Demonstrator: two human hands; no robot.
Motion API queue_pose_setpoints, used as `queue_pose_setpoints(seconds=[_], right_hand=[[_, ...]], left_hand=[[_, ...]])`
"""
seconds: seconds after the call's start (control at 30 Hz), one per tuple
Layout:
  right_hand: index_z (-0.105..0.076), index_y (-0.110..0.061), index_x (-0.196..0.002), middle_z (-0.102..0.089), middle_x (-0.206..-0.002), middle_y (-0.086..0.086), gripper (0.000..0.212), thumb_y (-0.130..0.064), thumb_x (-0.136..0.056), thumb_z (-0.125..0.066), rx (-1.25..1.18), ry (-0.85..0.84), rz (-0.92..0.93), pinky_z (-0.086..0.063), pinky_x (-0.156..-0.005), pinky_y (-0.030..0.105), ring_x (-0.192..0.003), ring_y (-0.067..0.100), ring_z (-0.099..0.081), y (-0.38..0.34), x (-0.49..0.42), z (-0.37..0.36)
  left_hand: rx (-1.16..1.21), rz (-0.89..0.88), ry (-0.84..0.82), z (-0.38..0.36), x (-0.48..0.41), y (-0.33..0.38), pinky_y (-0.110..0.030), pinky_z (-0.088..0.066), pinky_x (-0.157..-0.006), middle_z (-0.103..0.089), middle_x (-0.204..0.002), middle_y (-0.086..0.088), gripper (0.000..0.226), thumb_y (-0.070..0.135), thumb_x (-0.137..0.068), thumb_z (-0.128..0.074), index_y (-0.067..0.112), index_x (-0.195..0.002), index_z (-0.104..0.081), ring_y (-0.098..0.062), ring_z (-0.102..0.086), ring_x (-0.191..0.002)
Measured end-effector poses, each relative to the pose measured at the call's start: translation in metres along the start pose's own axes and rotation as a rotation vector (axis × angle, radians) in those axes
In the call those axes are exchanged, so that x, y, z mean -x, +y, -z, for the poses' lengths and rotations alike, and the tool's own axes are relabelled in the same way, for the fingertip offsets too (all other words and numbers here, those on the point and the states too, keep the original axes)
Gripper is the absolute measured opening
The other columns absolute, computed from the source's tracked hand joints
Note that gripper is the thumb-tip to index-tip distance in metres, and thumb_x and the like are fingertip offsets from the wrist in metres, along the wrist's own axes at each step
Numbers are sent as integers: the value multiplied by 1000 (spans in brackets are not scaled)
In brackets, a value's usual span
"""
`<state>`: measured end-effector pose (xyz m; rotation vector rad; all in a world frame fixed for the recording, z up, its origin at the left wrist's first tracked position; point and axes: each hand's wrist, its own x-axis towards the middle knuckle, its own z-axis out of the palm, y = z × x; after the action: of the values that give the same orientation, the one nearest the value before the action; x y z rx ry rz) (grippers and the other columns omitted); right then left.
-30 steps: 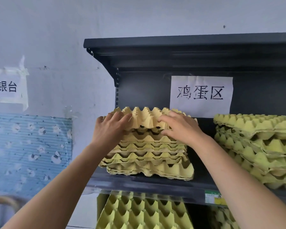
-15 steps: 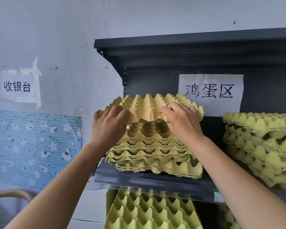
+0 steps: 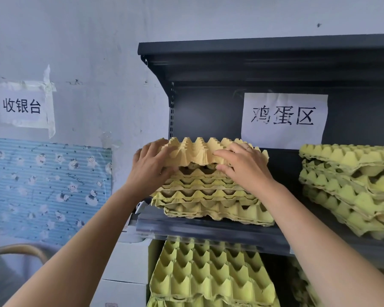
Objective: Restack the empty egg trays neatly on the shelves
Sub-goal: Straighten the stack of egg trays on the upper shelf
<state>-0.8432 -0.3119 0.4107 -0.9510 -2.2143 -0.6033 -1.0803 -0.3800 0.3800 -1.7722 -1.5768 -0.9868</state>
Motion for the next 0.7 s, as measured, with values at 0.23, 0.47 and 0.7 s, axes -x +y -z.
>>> queue_pose_setpoints(seconds=[0.23, 0.47, 0.7], right_hand=[[-41, -30, -141, -51, -136, -5, 50, -46, -94, -48, 63, 46, -35, -29, -101, 40, -129, 20, -38, -2, 5, -6], [-34, -34, -144, -43, -143, -6, 62, -58, -89, -49, 88, 53, -88, -20, -108, 44, -136, 22, -29, -7, 11, -7], [-38, -32, -142, -35, -148, 2, 73, -60, -79, -62, -35, -32, -279, -25, -108, 47, -137, 29, -24, 19, 24, 3]], left_hand=[[661, 371, 257, -4, 13, 1, -24, -27, -103, -35, -135, -8, 37, 19, -97, -42, 18, -135, -43, -19, -37, -124], [1180, 756, 236, 4, 15, -9, -38, -45, -95, -56, -121, -14, 37, 15, -95, -53, 12, -131, -46, -26, -57, -107], [1262, 749, 148, 1, 18, -11, -26, -48, -80, -62, -85, -2, 19, 15, -98, -46, 4, -107, -59, -14, -58, -80]])
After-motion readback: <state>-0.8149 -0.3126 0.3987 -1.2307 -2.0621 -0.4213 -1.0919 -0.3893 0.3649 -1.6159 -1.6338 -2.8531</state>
